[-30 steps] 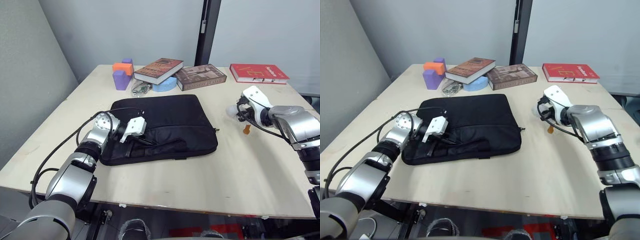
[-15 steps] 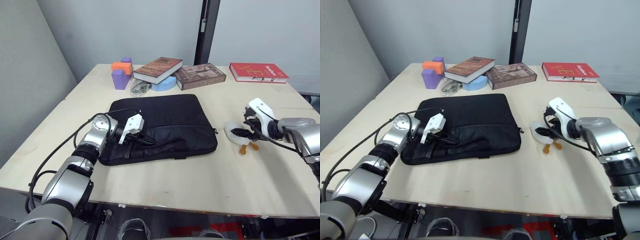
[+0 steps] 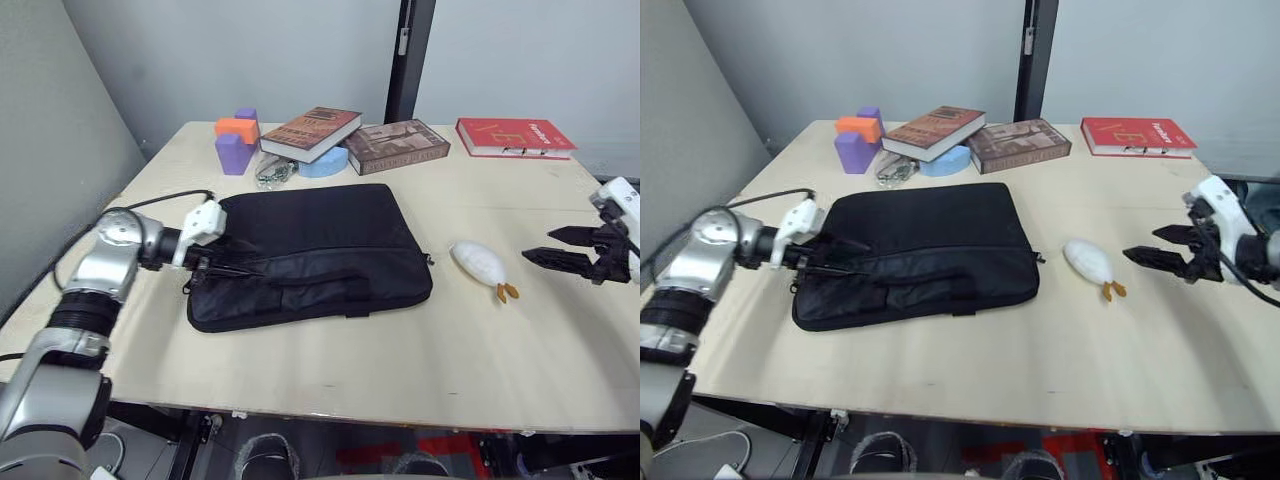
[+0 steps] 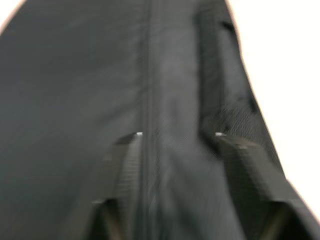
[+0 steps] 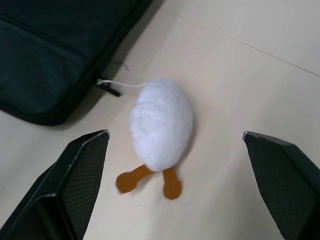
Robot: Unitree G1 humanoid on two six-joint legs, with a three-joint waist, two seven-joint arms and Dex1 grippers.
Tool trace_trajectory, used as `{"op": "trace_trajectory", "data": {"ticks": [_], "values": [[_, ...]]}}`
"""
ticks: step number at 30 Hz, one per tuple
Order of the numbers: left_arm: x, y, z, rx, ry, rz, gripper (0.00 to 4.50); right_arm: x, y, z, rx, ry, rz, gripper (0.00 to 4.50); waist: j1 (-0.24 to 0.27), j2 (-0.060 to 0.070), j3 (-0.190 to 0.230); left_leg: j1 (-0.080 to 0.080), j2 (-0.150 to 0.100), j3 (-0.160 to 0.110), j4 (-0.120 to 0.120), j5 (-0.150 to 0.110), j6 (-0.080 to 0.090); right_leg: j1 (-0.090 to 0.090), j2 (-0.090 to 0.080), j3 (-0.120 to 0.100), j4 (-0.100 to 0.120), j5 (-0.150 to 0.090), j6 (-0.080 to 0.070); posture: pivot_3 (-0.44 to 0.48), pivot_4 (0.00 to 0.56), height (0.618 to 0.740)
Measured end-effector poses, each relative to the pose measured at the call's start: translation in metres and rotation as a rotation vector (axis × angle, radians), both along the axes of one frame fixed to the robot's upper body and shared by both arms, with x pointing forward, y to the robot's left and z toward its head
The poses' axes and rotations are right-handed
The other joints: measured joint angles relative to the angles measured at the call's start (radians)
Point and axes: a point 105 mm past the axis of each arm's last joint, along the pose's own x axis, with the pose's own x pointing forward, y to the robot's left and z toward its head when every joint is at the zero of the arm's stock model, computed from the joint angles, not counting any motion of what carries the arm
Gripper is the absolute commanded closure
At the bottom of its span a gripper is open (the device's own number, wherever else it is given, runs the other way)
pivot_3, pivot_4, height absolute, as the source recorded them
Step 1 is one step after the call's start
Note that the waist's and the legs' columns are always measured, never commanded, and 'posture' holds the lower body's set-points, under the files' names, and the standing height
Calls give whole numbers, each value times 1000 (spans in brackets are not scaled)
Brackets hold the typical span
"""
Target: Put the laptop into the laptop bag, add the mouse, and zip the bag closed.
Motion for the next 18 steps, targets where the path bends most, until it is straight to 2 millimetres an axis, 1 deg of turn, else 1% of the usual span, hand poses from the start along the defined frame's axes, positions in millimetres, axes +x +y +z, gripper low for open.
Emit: {"op": "trace_trajectory", "data": {"ticks": [1,2,3,5,7,10,11,13,16,18], "values": [[-1,8,4,-1,-1,31,494,-1,0,1,10,-4,7,0,-2,0,0,0,0,0,1,0,0,0,0,0,1,0,0,0,150,740],[-4,21,8,4,3,79,103,-2,-1,1,25,-8,18,0,-6,0,0,0,0,0,2,0,0,0,0,0,1,0,0,0,150,740],[-7,32,12,10,4,124,23,-2,-2,0,35,-6,17,0,-10,0,0,0,0,0,2,0,0,0,0,0,2,0,0,0,150,740],[-13,48,19,1,3,190,23,-3,-4,2,54,-14,11,0,-10,0,1,0,0,0,3,0,0,0,0,1,2,0,0,0,150,740],[-22,66,20,13,32,271,23,-4,-5,7,72,-33,15,0,-14,0,1,0,0,0,3,0,0,0,0,0,3,0,0,0,150,740],[-42,104,27,29,117,450,23,-7,-6,10,81,-37,20,0,-18,-2,3,0,1,0,2,0,0,-1,0,0,3,0,0,0,150,740],[-46,109,29,25,127,474,23,-7,-7,10,82,-37,17,0,-18,-2,3,0,0,0,2,0,0,0,0,0,2,0,0,0,150,740],[-60,120,37,14,146,524,23,-8,-7,13,71,-42,18,0,-18,-2,3,0,0,0,3,0,1,0,0,1,2,0,-1,0,150,740],[-75,125,44,-38,185,557,23,-9,-8,17,48,-56,24,0,-14,-3,4,1,0,-1,3,0,1,0,0,0,3,0,-1,0,150,740],[-80,126,52,-99,188,570,23,-10,-9,17,39,-57,29,0,-11,-4,4,1,0,-1,3,0,1,1,0,0,3,0,-1,0,150,740]]}}
